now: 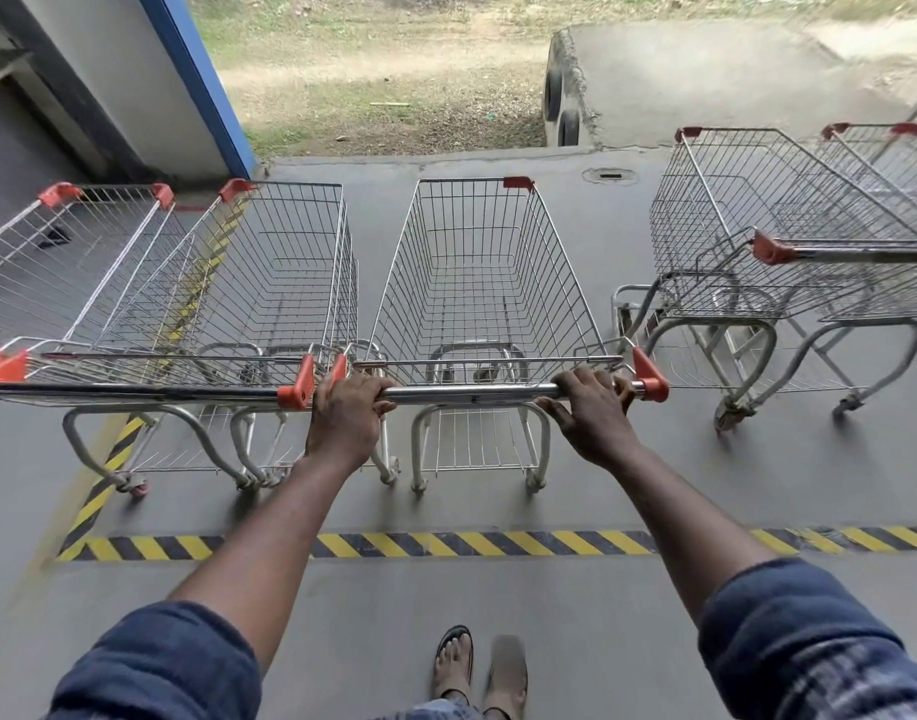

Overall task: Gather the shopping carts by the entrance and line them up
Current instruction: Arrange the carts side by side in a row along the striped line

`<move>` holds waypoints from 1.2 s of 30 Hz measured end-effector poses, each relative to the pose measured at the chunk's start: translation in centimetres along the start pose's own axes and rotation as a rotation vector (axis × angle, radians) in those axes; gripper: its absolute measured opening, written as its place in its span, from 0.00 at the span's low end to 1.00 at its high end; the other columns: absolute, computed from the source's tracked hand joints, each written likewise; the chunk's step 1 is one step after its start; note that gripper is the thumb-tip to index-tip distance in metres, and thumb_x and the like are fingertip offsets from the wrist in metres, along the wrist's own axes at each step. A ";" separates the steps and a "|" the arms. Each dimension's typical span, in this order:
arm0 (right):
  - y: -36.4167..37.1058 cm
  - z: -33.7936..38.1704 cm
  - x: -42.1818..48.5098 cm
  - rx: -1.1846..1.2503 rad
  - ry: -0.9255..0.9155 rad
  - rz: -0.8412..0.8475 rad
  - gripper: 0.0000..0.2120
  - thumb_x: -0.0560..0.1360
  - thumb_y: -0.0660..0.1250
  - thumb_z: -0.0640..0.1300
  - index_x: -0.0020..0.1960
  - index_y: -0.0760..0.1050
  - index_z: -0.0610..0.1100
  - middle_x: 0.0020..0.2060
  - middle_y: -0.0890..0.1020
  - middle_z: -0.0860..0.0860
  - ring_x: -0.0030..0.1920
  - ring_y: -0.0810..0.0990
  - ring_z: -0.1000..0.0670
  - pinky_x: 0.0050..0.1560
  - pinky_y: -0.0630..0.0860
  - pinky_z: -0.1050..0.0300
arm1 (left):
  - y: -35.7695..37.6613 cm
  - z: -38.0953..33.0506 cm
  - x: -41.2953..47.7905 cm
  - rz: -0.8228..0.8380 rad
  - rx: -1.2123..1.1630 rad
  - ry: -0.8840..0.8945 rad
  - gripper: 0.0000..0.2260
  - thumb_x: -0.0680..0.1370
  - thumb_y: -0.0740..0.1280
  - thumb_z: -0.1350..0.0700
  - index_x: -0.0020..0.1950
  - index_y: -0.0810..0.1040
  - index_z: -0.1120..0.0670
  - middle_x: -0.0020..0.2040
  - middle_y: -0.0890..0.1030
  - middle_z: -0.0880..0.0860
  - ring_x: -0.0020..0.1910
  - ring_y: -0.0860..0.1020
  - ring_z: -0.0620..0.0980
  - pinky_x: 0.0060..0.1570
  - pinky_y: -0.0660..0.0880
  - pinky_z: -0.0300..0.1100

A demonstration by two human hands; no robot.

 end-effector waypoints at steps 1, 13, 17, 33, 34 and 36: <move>-0.1 0.0 -0.1 -0.003 0.000 0.000 0.18 0.79 0.63 0.60 0.60 0.74 0.48 0.54 0.72 0.51 0.58 0.66 0.48 0.56 0.58 0.54 | 0.0 -0.1 -0.1 -0.001 -0.002 0.001 0.15 0.77 0.68 0.60 0.60 0.80 0.47 0.54 0.82 0.47 0.58 0.77 0.52 0.72 0.55 0.52; -1.1 0.3 -0.2 0.020 -0.052 -0.031 0.17 0.79 0.65 0.56 0.62 0.74 0.48 0.56 0.76 0.52 0.59 0.70 0.49 0.53 0.54 0.59 | 0.7 -2.0 0.5 0.107 0.076 -0.062 0.17 0.77 0.68 0.46 0.66 0.76 0.46 0.61 0.79 0.49 0.64 0.73 0.53 0.72 0.53 0.64; -2.2 -0.7 -1.3 0.106 -0.100 -0.129 0.13 0.76 0.71 0.48 0.59 0.74 0.47 0.54 0.79 0.50 0.57 0.74 0.48 0.61 0.70 0.50 | 1.8 -6.2 0.6 0.164 0.055 -0.062 0.20 0.78 0.65 0.40 0.67 0.75 0.47 0.63 0.77 0.50 0.66 0.71 0.54 0.71 0.54 0.64; -11.8 -22.1 -9.7 0.177 0.002 -0.169 0.15 0.74 0.70 0.40 0.60 0.75 0.43 0.54 0.79 0.46 0.58 0.76 0.42 0.58 0.74 0.48 | 11.7 -36.5 -0.7 0.122 0.000 0.260 0.23 0.76 0.69 0.49 0.71 0.71 0.48 0.68 0.71 0.51 0.68 0.69 0.54 0.65 0.66 0.56; -12.6 -24.2 -10.5 0.175 0.032 -0.164 0.15 0.74 0.70 0.40 0.60 0.75 0.43 0.55 0.79 0.46 0.59 0.75 0.42 0.59 0.72 0.52 | 12.6 -38.4 -0.7 0.132 -0.008 0.244 0.24 0.76 0.69 0.49 0.71 0.70 0.49 0.69 0.71 0.52 0.69 0.68 0.54 0.65 0.67 0.56; -14.6 -27.6 -11.7 0.166 0.095 -0.168 0.16 0.75 0.69 0.40 0.62 0.76 0.42 0.56 0.80 0.46 0.61 0.74 0.44 0.56 0.67 0.60 | 13.9 -42.1 -0.3 0.151 -0.015 0.243 0.25 0.76 0.68 0.48 0.72 0.69 0.49 0.69 0.70 0.52 0.69 0.68 0.55 0.65 0.68 0.56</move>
Point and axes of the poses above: each hand's wrist, its own x-axis towards the middle knuckle, its own y-axis out of the palm, z = x × y, the point moved 3 cm from there along x, towards the middle knuckle
